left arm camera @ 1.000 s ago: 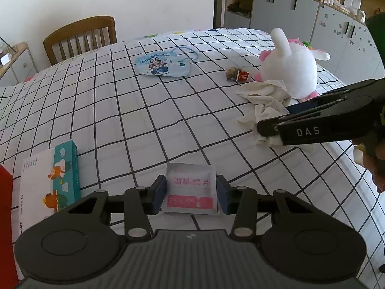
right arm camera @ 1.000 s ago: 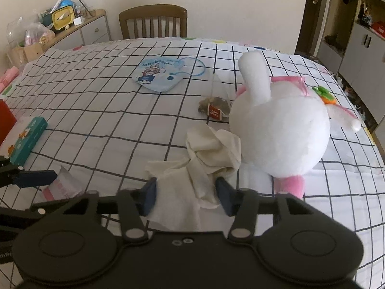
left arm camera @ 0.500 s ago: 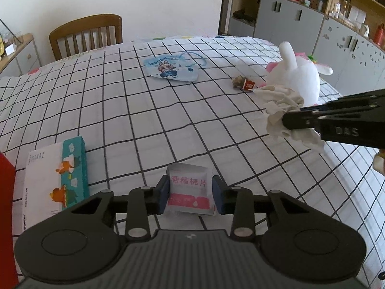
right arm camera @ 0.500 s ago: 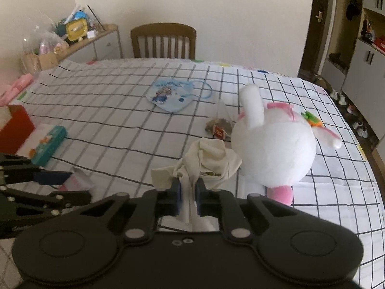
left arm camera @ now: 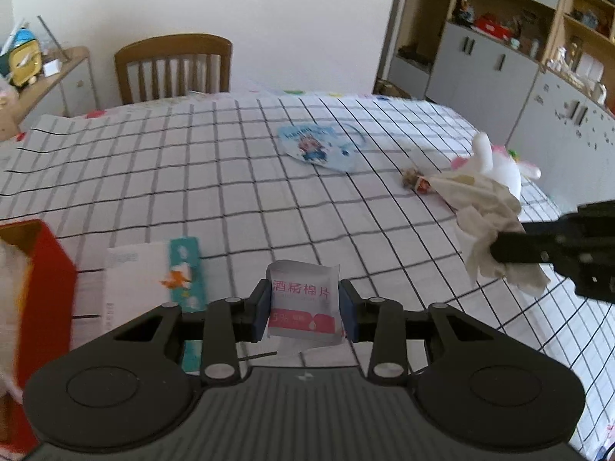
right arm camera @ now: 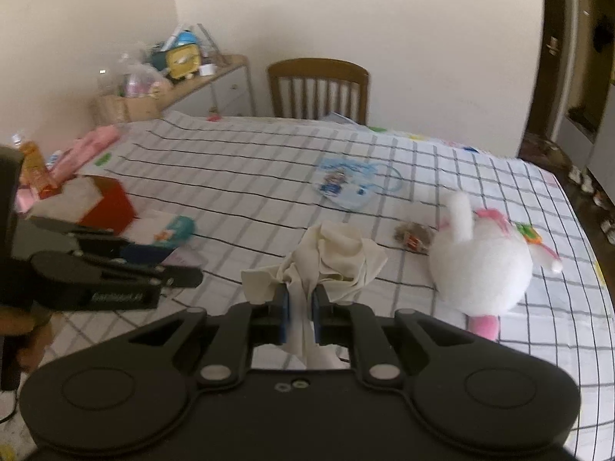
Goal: Organize soft objects
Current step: 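Carry the wipe packet and cream cloth over the tin box with both tools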
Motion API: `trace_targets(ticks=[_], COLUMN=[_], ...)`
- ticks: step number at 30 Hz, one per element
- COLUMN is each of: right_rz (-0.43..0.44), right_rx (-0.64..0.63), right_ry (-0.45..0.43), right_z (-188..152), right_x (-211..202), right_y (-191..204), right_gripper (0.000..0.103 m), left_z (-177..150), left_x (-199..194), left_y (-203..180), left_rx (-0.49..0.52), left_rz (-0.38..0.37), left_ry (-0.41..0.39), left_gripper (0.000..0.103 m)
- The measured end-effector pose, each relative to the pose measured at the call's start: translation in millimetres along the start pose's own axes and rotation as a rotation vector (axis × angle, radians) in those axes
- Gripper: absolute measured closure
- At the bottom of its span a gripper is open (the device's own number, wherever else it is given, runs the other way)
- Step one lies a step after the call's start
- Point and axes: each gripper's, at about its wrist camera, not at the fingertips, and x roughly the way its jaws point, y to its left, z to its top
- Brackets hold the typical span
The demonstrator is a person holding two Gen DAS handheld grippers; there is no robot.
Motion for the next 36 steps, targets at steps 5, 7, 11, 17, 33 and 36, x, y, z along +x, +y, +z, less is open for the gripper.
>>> trace_targets(ticks=[5, 7, 11, 17, 33, 36], right_rz=[0.056, 0.076, 0.117, 0.177, 0.291, 0.301], right_rx=[-0.044, -0.061, -0.093, -0.133, -0.217, -0.223], right_ry=[-0.010, -0.017, -0.032, -0.053, -0.063, -0.050], right_z=[12.9, 18.2, 28.7, 43.4, 74.8, 76.8], right_x=[-9.6, -11.6, -13.2, -9.3, 18.7, 27.3], right_y=[23.8, 34.6, 59.2, 97.3, 201.7, 218.0], right_gripper=[0.092, 0.092, 0.092, 0.091, 0.091, 0.091], left_z=[6.5, 8.3, 11.3, 11.5, 5.2, 4.3], left_x=[-25.8, -35.6, -54.7, -81.9, -131.6, -136.4], left_y=[18.8, 26.8, 45.2, 73.3, 169.3, 186.5], left_rx=[-0.032, -0.042, -0.057, -0.076, -0.145, -0.153], left_rz=[0.029, 0.041, 0.066, 0.109, 0.211, 0.226], left_ry=[-0.024, -0.034, -0.055, -0.086, -0.122, -0.125], left_gripper=[0.066, 0.066, 0.066, 0.066, 0.066, 0.066])
